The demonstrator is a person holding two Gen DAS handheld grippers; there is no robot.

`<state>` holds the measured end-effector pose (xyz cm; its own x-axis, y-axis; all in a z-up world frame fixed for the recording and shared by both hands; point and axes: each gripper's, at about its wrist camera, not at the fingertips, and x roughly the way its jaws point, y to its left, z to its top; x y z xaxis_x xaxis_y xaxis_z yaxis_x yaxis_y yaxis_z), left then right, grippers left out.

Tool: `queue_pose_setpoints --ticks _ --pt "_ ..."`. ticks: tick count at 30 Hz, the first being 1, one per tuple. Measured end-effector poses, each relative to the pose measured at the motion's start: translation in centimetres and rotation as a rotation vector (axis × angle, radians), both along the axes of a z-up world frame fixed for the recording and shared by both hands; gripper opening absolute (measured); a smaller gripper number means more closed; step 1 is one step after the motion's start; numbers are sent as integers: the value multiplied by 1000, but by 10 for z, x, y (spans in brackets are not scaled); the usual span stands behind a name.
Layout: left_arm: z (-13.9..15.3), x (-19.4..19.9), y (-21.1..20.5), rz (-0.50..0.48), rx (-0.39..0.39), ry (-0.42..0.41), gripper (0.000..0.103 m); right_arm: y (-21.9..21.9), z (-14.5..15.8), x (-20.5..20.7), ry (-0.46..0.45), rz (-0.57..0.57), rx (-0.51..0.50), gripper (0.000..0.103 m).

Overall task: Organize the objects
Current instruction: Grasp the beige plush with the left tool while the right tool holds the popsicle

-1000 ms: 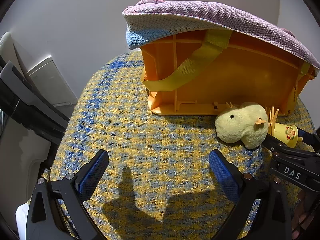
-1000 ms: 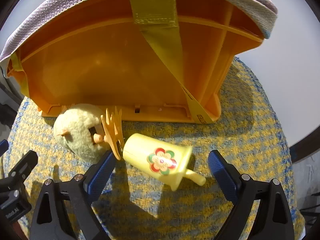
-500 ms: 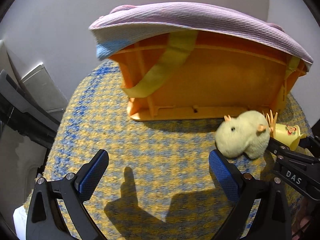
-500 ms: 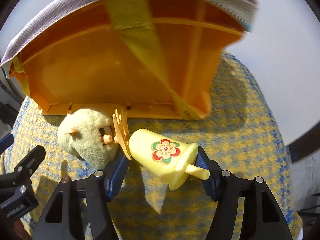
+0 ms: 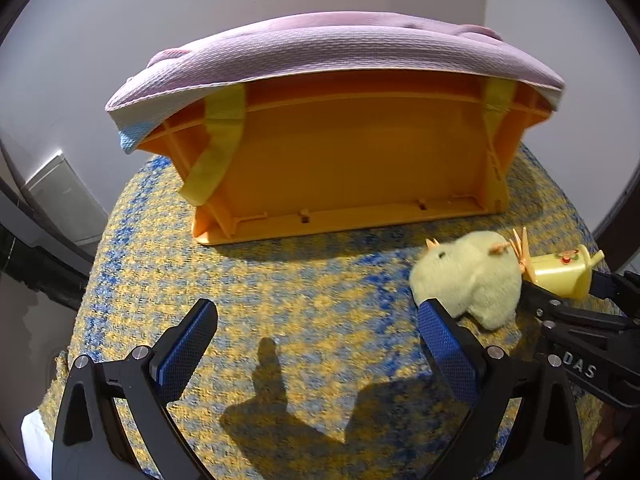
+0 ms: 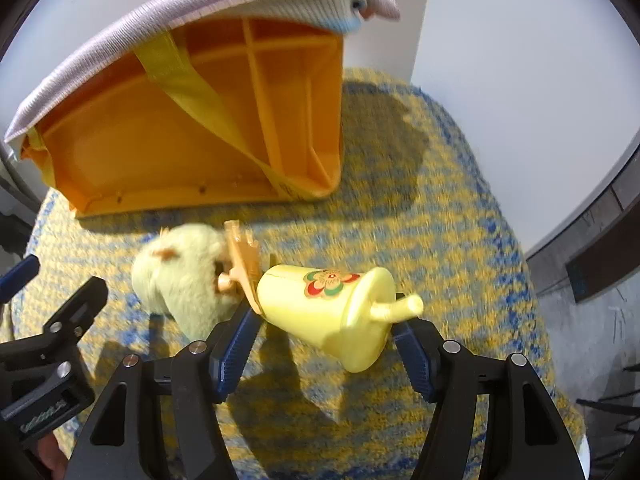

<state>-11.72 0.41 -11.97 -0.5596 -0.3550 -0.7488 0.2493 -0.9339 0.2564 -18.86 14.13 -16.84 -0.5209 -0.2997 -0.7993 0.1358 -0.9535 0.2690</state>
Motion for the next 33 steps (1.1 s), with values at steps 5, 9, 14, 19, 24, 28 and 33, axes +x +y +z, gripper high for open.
queue_pose_setpoints --ticks 5,9,14,19,24,28,33 --pt "1 4 3 -10 -6 -2 102 4 -9 2 -10 2 1 66" --pt "1 5 3 -9 -4 0 102 5 -15 -1 -24 2 10 69" --pt "0 6 4 -9 0 2 102 8 -15 3 -22 -6 12 69" --pt "0 8 9 -12 2 2 102 12 -16 6 -33 6 11 71" --pt "-1 10 13 -11 6 4 102 17 -14 12 -26 3 1 79" --pt "-1 10 14 -12 11 5 102 22 -11 15 -19 4 -8 80" --pt "-1 11 16 -16 19 7 102 26 -10 24 -11 3 -18 82"
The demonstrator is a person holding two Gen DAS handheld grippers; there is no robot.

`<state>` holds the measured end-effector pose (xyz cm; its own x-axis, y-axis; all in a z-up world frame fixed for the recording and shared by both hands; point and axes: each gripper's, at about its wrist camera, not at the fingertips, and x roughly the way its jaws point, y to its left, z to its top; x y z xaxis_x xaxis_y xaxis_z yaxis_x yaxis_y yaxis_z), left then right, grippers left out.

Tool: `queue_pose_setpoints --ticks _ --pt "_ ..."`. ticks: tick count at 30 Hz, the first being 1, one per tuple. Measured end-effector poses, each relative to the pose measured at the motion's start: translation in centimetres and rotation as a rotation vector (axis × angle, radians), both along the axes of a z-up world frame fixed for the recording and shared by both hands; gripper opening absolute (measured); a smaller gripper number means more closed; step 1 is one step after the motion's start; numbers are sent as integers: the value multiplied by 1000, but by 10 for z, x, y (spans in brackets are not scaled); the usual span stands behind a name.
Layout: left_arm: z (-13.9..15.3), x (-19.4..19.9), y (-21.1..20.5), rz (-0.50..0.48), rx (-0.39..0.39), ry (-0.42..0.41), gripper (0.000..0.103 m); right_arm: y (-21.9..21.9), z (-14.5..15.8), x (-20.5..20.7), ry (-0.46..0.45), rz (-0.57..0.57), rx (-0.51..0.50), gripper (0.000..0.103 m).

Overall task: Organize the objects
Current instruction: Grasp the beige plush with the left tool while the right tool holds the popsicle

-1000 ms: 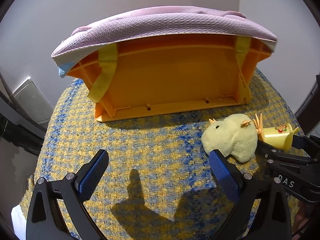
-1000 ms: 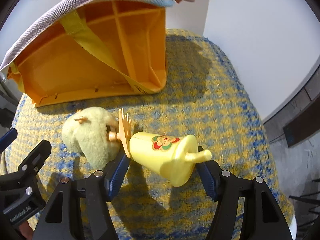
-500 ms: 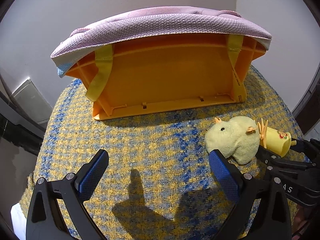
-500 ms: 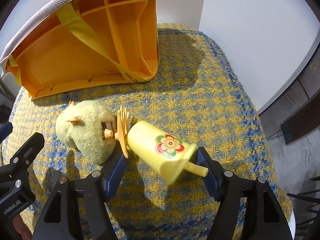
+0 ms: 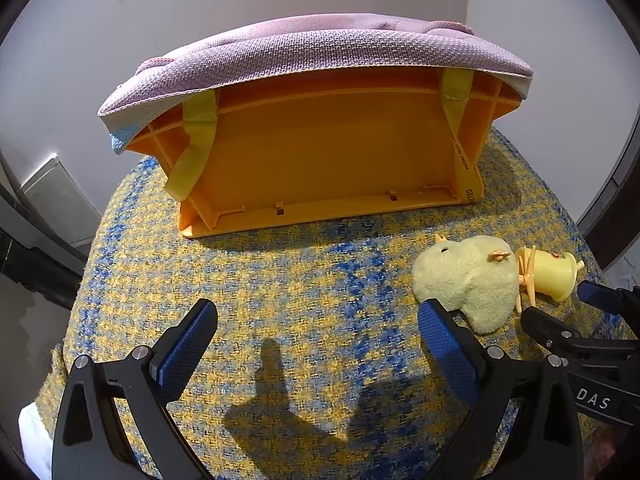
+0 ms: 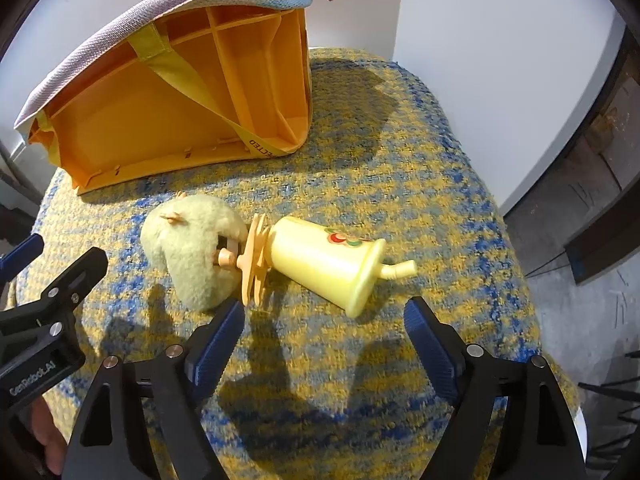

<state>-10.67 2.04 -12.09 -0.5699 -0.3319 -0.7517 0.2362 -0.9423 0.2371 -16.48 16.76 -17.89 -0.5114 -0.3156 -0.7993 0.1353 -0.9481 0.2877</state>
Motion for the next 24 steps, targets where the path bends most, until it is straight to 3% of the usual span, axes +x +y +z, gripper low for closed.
queue_pose_setpoints --ticks 8,24 --pt "1 -4 9 -13 35 6 102 16 15 20 37 -50 -14 82" --pt "-18 -34 62 -161 55 -60 102 59 -4 9 -2 -146 -19 82"
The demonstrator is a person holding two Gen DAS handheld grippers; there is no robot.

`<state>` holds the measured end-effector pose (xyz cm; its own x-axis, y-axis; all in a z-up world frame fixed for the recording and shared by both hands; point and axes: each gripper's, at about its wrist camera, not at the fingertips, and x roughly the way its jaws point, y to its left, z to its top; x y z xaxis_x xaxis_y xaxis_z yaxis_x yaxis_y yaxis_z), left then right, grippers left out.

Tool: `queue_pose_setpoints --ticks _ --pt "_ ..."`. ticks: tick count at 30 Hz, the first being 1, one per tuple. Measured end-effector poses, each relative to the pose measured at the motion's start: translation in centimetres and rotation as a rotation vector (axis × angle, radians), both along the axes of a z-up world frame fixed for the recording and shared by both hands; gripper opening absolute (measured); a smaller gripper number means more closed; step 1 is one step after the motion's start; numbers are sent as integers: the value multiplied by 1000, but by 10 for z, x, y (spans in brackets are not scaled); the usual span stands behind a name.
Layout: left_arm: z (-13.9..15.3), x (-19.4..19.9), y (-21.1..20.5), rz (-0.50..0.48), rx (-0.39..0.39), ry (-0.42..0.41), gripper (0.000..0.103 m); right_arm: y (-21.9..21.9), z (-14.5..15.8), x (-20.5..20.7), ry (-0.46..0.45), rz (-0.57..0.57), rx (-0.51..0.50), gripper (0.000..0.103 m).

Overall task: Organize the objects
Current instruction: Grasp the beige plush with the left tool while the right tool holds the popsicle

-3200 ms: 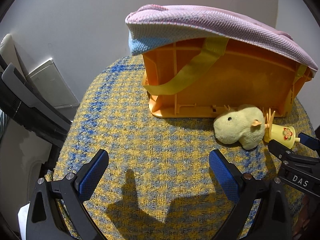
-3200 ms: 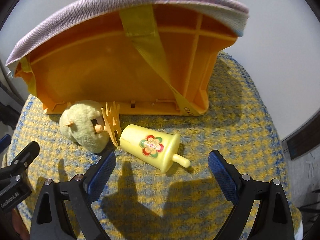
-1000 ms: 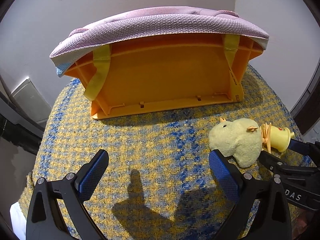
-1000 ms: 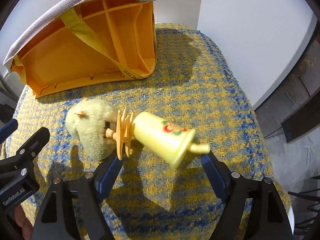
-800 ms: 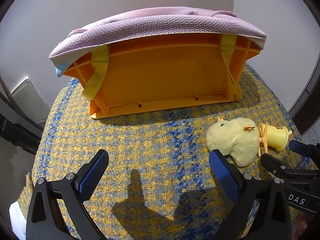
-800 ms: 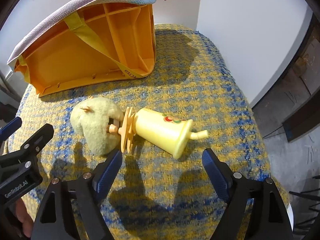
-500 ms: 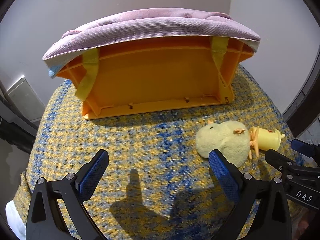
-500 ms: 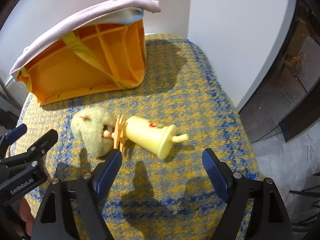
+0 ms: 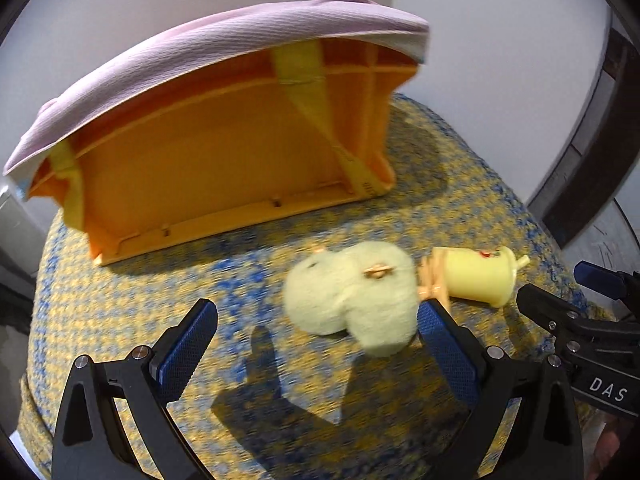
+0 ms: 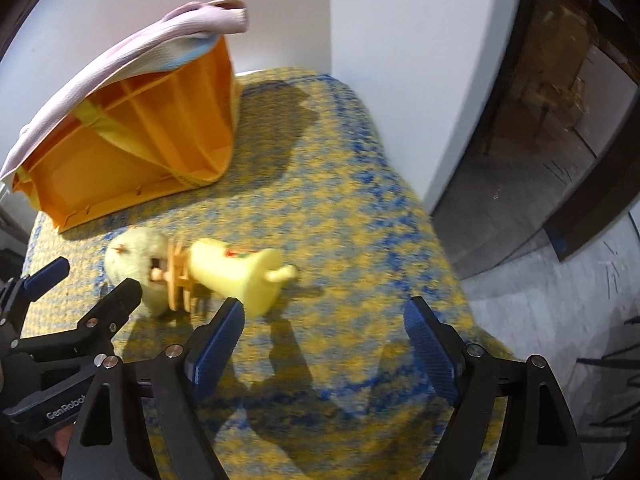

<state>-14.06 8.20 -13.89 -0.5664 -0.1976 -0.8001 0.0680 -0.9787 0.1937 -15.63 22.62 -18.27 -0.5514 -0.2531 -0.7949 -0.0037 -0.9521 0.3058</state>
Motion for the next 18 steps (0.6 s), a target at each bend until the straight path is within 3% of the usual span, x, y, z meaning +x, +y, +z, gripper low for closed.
queue_pose_setpoints --ticks 18 --pt "-20 -27 19 -68 37 -66 103 19 -14 -5 -11 -37 -55 82"
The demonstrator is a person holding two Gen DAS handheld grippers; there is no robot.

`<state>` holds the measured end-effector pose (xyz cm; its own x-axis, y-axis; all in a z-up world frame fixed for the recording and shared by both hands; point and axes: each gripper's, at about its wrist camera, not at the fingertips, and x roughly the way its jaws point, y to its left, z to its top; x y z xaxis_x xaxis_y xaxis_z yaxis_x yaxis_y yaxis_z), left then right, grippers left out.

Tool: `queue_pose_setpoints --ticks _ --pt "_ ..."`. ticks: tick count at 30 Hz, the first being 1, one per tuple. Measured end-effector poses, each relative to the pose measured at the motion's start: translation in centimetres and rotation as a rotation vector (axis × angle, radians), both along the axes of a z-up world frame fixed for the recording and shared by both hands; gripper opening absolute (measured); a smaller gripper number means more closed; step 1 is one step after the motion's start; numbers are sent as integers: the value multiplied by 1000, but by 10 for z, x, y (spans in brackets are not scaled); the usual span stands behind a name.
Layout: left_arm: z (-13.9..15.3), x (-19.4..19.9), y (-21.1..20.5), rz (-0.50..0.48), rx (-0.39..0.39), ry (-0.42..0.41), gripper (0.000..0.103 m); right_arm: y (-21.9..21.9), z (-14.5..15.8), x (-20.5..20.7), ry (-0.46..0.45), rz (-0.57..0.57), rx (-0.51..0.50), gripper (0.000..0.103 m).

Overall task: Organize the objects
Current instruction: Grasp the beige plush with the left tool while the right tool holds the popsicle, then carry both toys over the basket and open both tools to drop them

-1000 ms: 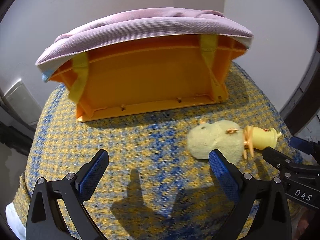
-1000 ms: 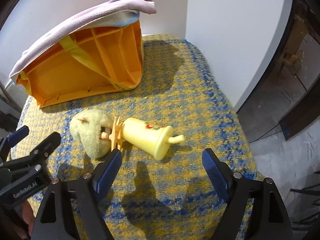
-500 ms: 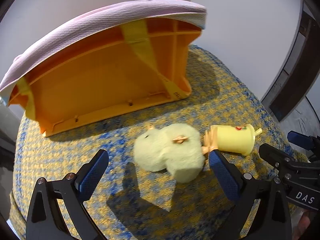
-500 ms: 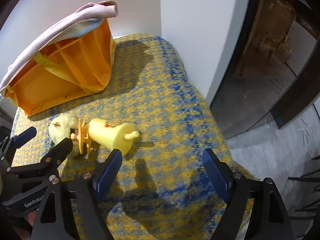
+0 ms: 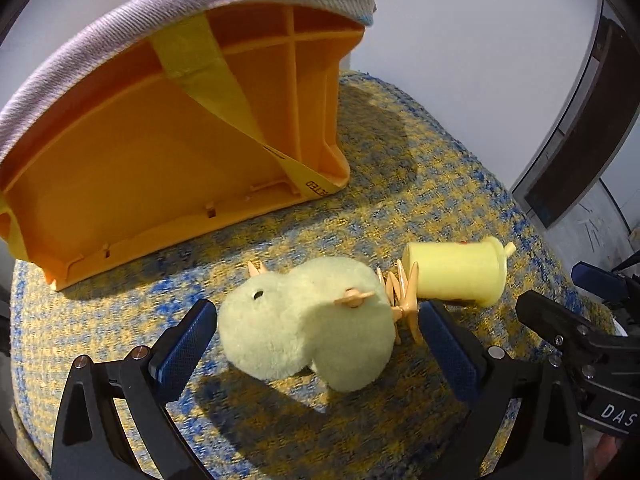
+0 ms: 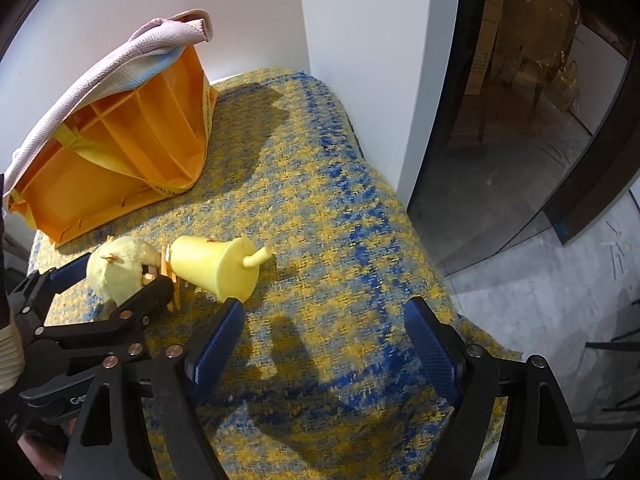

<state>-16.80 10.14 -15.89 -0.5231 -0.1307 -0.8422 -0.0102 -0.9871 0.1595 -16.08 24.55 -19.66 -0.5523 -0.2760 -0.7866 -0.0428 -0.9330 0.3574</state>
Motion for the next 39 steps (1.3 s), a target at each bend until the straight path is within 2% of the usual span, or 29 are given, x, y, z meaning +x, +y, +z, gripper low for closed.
queue_pose_setpoints --ticks 6,7,8,9,10,11,13,18,29,34,39 --pt "-1 -1 -3 2 30 2 102 0 -2 -1 -2 0 -5 82" --pt "-2 -1 -5 -1 43 3 97 -1 -2 -2 -4 3 -3 82" --pt "-1 0 -5 -9 59 3 88 -3 -2 -3 -4 8 -3 82" --pt "0 1 -5 -21 71 7 85 -4 -2 -4 -4 13 -2 82" --pt "3 3 -3 -28 54 19 83 -5 -2 -4 -2 18 -2 82" --pt "4 4 -2 -33 46 28 75 -6 -1 -4 1 21 1 82" --pt "8 7 -2 -42 38 40 71 -9 1 -5 5 27 3 82" --pt "13 13 -15 -13 54 39 70 -16 7 -7 17 41 11 82" --pt "28 29 -72 137 19 74 70 -48 22 -21 55 107 32 82" --pt "29 33 -77 160 -11 93 70 -67 18 -38 46 125 47 82" --pt "29 38 -90 183 -3 87 70 -77 10 -52 26 121 62 82"
